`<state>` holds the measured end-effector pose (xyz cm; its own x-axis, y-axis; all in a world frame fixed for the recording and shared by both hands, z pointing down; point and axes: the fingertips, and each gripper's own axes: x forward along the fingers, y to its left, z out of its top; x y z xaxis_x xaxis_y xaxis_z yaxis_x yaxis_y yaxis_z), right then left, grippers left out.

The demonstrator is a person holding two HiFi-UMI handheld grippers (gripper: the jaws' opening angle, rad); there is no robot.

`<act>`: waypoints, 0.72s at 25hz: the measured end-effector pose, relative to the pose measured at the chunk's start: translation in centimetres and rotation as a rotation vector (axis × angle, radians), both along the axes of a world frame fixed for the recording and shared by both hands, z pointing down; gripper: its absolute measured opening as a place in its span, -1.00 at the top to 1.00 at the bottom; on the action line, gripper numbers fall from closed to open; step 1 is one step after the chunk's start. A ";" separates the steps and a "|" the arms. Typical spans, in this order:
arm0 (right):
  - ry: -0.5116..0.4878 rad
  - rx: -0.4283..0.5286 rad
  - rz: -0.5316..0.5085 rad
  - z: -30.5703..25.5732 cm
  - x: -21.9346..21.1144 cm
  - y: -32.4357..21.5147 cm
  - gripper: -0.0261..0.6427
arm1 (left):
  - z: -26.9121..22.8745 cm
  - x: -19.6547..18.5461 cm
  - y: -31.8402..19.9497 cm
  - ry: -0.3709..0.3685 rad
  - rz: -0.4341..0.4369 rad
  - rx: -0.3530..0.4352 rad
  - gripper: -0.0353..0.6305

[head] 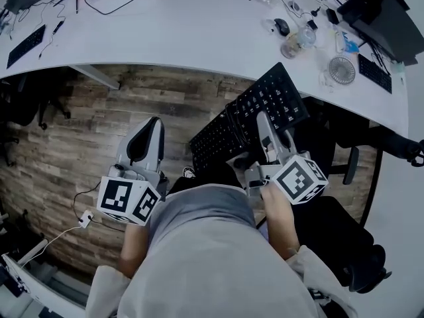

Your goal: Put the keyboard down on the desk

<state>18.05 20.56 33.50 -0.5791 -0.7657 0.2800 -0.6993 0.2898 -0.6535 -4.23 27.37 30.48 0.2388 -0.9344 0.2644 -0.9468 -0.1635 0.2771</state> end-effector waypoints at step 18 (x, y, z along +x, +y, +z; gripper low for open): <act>-0.147 -0.031 -0.040 -0.1 0.4 -11.8 0.70 | -2.9 1.6 -11.5 -0.164 -0.005 0.046 0.89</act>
